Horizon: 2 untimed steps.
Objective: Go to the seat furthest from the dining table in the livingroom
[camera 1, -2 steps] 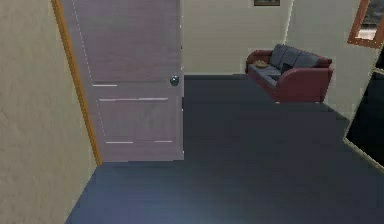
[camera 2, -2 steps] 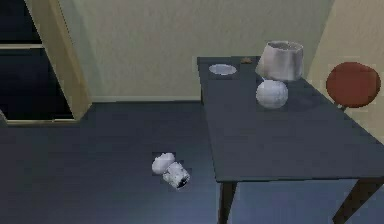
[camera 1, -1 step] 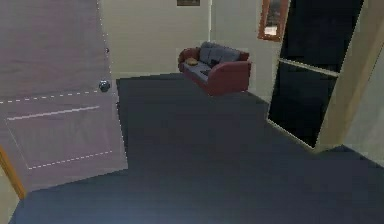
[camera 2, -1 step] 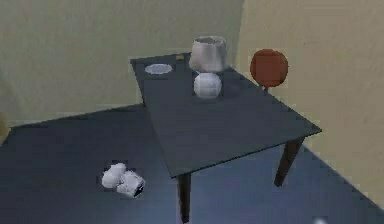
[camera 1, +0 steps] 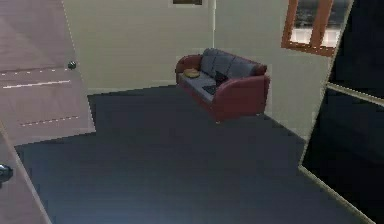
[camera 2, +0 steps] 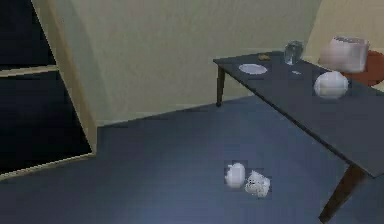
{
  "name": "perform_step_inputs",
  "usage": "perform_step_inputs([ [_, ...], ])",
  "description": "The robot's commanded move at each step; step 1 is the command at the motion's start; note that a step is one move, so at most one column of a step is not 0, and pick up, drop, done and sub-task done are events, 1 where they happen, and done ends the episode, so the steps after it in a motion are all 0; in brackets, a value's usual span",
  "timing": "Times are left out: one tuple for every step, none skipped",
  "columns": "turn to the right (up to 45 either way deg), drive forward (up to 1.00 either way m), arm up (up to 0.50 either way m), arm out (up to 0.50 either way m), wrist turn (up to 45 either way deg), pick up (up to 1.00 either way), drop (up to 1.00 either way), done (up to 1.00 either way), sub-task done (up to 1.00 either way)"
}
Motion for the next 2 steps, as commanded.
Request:
perform_step_inputs([
  [0.0,1.0,0.0,0.0,0.0,0.0,0.0,0.0,0.0],
  [0.0,0.9,0.0,0.0,0.0,0.0,0.0,0.0,0.0],
])
